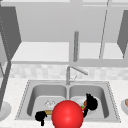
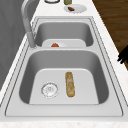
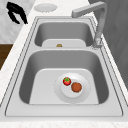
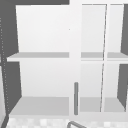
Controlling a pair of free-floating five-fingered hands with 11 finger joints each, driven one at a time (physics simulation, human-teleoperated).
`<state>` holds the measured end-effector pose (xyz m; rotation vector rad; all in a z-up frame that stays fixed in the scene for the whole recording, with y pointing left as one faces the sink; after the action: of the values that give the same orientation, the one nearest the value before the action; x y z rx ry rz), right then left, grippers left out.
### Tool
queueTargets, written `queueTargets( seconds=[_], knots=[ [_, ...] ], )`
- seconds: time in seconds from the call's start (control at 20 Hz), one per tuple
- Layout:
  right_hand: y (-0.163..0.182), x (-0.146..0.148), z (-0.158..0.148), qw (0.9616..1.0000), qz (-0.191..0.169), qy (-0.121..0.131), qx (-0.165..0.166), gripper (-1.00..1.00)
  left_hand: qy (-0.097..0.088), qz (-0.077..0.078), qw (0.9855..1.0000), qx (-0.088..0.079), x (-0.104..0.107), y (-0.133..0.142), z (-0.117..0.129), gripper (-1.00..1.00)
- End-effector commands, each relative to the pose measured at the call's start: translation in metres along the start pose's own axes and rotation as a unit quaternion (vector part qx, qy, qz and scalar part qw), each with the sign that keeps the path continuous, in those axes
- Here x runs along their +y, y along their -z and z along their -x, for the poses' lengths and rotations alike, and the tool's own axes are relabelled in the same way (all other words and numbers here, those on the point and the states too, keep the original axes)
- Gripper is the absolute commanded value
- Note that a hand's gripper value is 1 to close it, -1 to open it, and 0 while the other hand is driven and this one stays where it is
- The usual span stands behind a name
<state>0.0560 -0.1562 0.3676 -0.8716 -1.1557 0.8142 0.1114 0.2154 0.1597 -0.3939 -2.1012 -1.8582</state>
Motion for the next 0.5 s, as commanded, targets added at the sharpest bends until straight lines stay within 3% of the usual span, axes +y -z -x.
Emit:
queueTargets(
  seconds=[0.0,0.45],
  knots=[
    [-0.0017,-0.0064,-0.0053,0.9982,0.001,0.056,0.022,-1.00,0.000,0.000,1.0000,0.000,0.0000,0.0000,0.0000,0.00],
    [-0.0062,-0.0059,-0.0146,0.9930,-0.009,0.107,0.049,-1.00,0.000,0.000,1.0000,0.000,0.0000,0.0000,0.0000,0.00]
  ],
)
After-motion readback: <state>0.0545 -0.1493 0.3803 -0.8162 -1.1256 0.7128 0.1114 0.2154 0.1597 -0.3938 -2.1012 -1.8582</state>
